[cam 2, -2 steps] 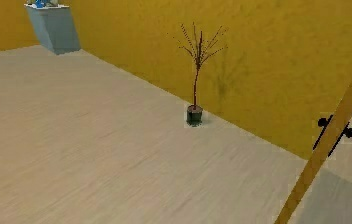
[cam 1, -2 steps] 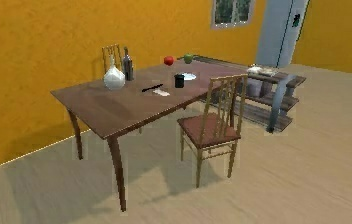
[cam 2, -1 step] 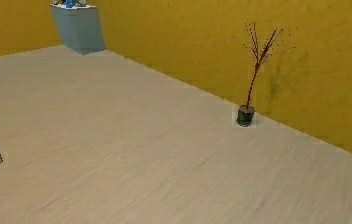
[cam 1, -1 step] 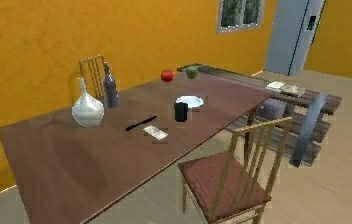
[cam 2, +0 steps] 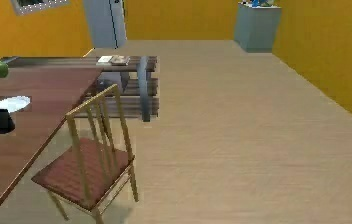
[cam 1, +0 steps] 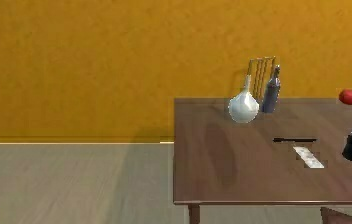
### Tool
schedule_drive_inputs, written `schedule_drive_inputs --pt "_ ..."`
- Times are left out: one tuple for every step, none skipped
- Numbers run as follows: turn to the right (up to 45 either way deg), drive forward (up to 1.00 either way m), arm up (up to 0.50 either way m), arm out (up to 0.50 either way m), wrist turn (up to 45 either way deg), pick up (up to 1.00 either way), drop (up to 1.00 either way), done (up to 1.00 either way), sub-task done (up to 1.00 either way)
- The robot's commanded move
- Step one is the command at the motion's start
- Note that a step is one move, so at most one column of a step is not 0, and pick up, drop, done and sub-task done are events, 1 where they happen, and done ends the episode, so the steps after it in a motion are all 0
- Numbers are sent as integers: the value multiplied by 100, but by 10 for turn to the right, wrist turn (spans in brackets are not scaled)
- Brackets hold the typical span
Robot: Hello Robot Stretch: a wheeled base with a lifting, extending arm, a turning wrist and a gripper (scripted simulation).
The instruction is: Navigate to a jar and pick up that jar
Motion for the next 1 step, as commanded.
schedule_drive_inputs --pt "-450 0 0 0 0 0 0 0 0"
